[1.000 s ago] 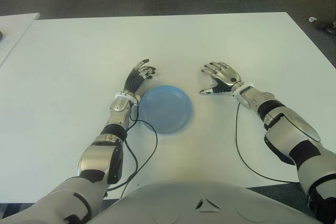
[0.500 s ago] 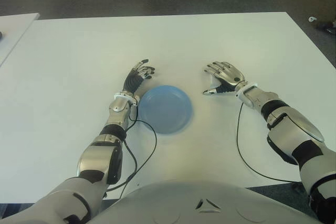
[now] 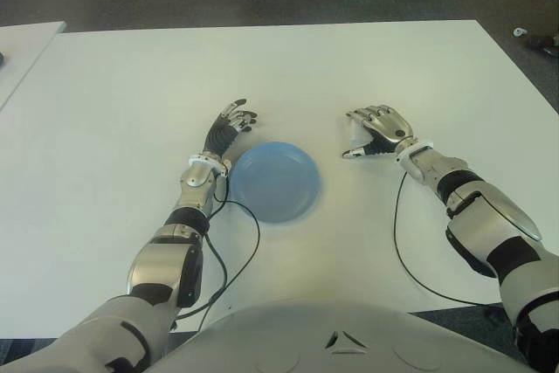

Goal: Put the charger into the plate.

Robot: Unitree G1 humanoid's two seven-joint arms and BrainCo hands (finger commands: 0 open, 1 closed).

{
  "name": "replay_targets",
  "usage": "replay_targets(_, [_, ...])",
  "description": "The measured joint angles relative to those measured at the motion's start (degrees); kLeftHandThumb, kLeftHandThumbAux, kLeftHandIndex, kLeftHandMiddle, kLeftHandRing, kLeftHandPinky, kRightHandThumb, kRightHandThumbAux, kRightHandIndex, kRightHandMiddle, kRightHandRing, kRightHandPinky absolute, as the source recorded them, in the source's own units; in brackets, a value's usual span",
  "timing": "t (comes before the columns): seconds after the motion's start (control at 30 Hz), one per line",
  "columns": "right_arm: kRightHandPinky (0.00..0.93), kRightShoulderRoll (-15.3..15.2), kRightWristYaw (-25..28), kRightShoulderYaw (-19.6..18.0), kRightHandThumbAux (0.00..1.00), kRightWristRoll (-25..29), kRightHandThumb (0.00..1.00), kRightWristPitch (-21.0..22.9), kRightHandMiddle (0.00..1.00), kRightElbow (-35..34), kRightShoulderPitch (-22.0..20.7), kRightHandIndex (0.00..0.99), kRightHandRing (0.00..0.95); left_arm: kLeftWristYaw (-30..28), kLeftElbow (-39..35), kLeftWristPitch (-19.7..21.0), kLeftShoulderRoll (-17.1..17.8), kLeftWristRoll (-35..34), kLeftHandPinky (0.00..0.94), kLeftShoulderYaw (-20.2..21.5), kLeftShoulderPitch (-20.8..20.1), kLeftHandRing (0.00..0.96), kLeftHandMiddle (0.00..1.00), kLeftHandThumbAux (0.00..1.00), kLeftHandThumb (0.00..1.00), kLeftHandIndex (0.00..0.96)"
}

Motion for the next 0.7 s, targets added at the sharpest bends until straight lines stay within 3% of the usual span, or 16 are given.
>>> replay_targets(0.13, [0.757, 0.0, -4.5, -0.3, 0.355, -0.1, 0.376, 0.0, 0.704, -0.2, 0.6, 0.494, 0.708, 0.0, 0.0, 0.0, 0.0, 0.0, 0.339, 0.0, 0.0, 0.341, 0.338, 0.518, 0.0, 0.156])
replay_targets(0.33, [0.879, 0.6, -13.4, -0.5, 0.536, -0.4, 0.453, 1.1, 0.82, -0.3, 2.0, 0.644, 0.828, 0.0, -0.1, -0.1, 0.0, 0.0, 0.341, 0.0, 0.1, 0.346, 0.343, 0.528, 0.0, 0.162])
replay_targets(0.47, [0.887, 1.3, -17.1, -1.3, 0.611, 0.3, 0.537, 1.3, 0.851, -0.2, 3.0, 0.694, 0.853, 0.0, -0.3, -0.3, 0.0, 0.0, 0.344, 0.0, 0.2, 0.346, 0.344, 0.527, 0.0, 0.167])
replay_targets(0.7, [0.877, 1.8, -18.1, -3.6, 0.68, 1.9, 0.596, -0.7, 0.869, -0.1, 4.1, 0.755, 0.873, 0.0, -0.4, -0.8, 0.0, 0.0, 0.339, 0.0, 0.4, 0.346, 0.344, 0.523, 0.0, 0.17])
